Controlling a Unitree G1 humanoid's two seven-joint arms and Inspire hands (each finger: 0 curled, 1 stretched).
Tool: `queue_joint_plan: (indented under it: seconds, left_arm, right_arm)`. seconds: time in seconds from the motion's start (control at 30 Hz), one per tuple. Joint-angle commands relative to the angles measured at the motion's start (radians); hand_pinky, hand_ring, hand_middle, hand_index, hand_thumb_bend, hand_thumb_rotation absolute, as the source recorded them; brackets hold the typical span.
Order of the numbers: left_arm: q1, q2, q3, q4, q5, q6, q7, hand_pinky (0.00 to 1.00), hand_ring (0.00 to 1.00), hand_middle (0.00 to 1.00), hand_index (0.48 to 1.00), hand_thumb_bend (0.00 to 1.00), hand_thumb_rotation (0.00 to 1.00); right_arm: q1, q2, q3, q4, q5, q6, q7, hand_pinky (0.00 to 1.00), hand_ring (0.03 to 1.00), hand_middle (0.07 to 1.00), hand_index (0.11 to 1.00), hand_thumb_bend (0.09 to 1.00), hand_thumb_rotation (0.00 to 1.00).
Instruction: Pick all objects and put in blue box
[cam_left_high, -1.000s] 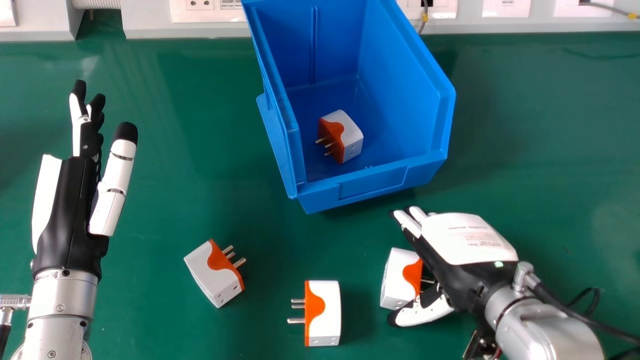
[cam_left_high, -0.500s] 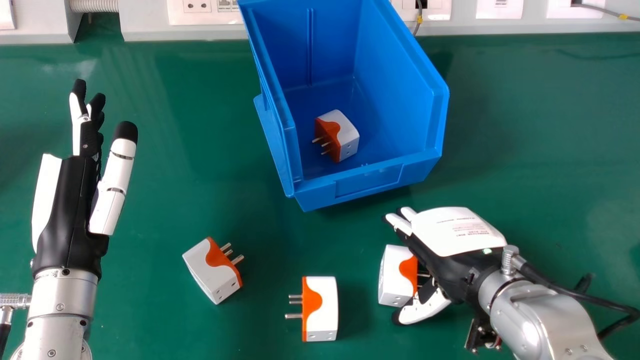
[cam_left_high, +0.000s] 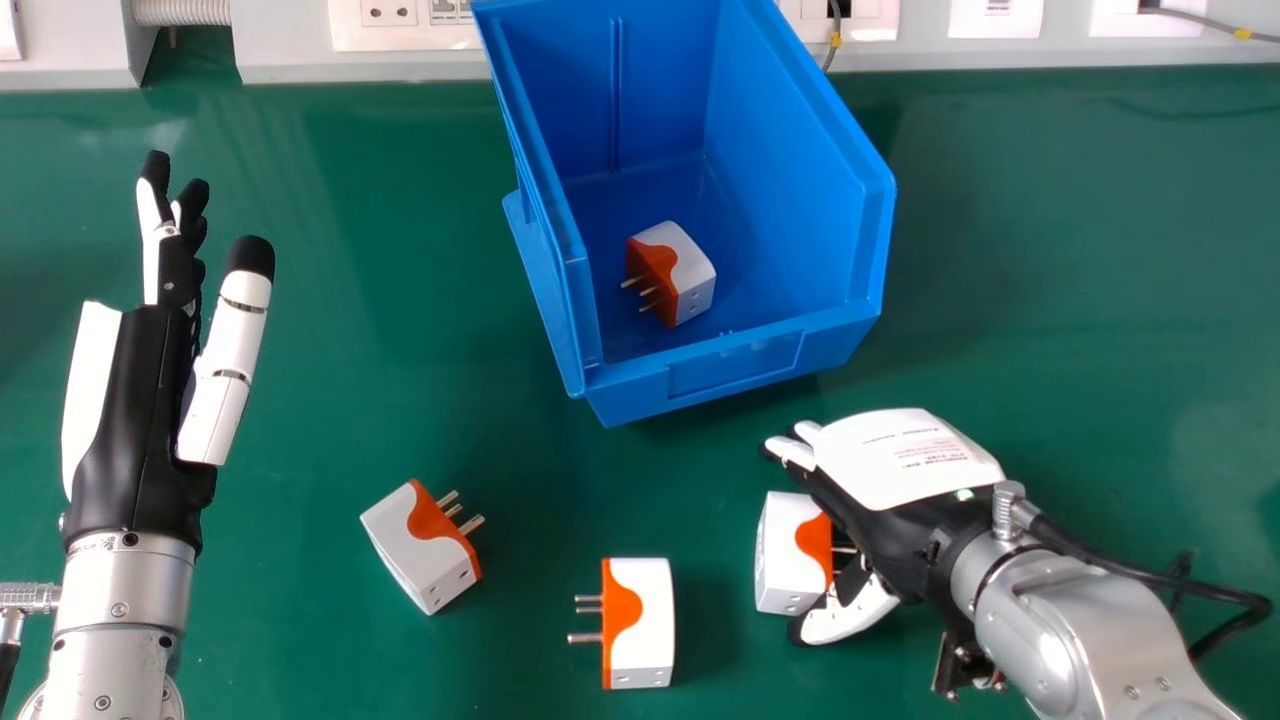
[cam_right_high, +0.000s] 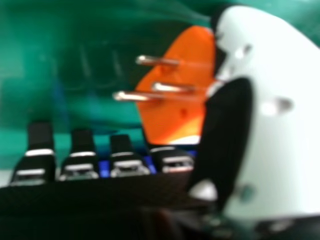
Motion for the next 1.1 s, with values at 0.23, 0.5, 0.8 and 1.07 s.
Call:
queue_joint_plan:
  seconds: [0.23,0.5,0.8,1.07]
  left_arm:
    - [-0.019,0.001,0.000,-0.021,-0.004,0.007,0.005,1.00,1.00,1.00,1.000,0.43,1.00]
    - [-0.019,-0.003,-0.003,-0.030,-0.003,0.016,0.008,1.00,1.00,1.00,1.000,0.41,1.00]
    - [-0.023,-0.007,-0.005,-0.031,-0.004,0.021,0.010,1.00,1.00,1.00,1.000,0.41,1.00]
    - [-0.019,-0.011,-0.007,-0.044,-0.001,0.025,0.013,1.00,1.00,1.00,1.000,0.42,1.00]
  right_arm:
    - [-0.012,0.003,0.031,0.040,0.017,-0.022,0.034,0.82,0.925,0.949,0.909,0.394,0.32]
    - [-0.027,0.012,0.058,0.047,0.002,-0.020,0.046,0.81,0.911,0.934,0.895,0.377,0.28]
    - [-0.037,0.011,0.079,0.054,0.008,-0.028,0.077,0.79,0.902,0.931,0.893,0.376,0.29]
    - [-0.052,-0.004,0.105,0.051,0.004,-0.043,0.121,0.79,0.908,0.933,0.894,0.376,0.31]
